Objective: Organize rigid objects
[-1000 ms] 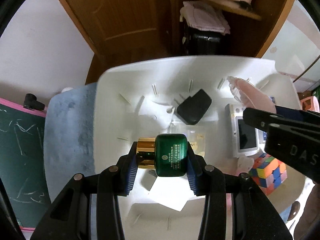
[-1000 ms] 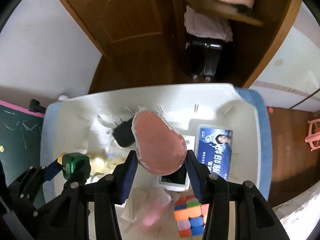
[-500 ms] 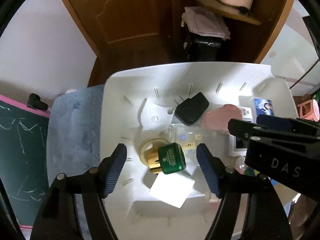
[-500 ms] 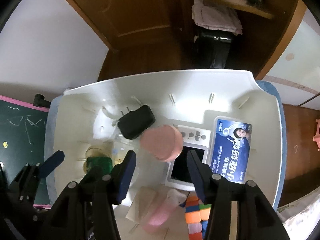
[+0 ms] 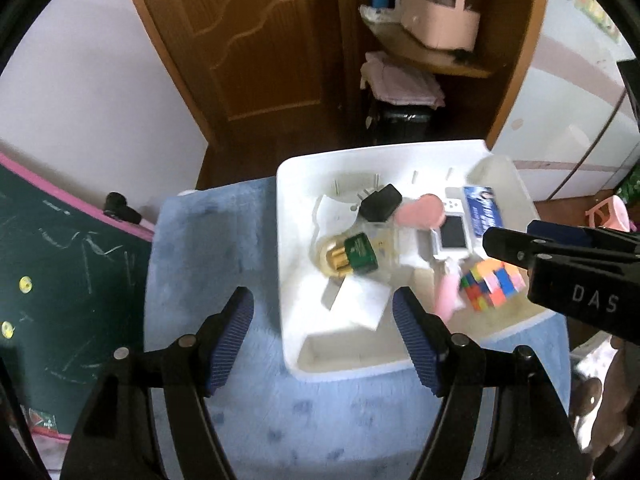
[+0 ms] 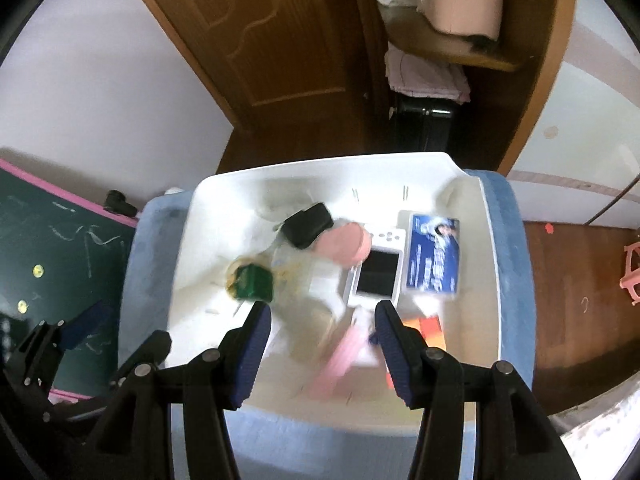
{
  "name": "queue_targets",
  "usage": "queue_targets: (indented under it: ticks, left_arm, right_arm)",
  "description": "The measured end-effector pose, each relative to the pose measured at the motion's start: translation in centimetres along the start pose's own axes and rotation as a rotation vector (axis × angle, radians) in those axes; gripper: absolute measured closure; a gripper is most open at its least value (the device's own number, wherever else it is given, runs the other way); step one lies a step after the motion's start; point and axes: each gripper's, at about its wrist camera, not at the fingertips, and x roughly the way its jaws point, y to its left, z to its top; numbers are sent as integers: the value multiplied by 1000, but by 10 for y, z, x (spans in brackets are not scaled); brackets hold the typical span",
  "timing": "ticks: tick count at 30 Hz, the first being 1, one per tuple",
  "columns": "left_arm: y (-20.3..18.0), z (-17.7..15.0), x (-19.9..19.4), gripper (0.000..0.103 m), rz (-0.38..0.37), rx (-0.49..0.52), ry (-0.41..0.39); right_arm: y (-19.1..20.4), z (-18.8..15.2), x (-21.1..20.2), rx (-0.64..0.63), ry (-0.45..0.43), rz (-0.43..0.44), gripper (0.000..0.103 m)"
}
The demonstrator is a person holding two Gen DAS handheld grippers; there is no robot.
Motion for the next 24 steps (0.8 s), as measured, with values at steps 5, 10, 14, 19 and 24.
queue_targets:
  ticks: [5,10,14,19,24]
  left_arm:
    - [14,-37,-64,28,-21,3,-67]
    - [30,-74,-120,27,-56,-14,-138]
    - [37,-103,-154,19,-66,-6,-172]
    - [43,-137,-189,15,-95,-22,-193]
    - [44,-164,-212,11,-84,-57,-228]
  right_arm:
    - [22,-44,-52,-15,-70,-7,48]
    - [47,-100,-109,-30,-155,-31,46]
    - [64,-148,-151,-40,-231,-56,37]
    - [80,-215,-193,-35,-298,-76,33]
    - [88,-268,-218,5,-347,-108,30]
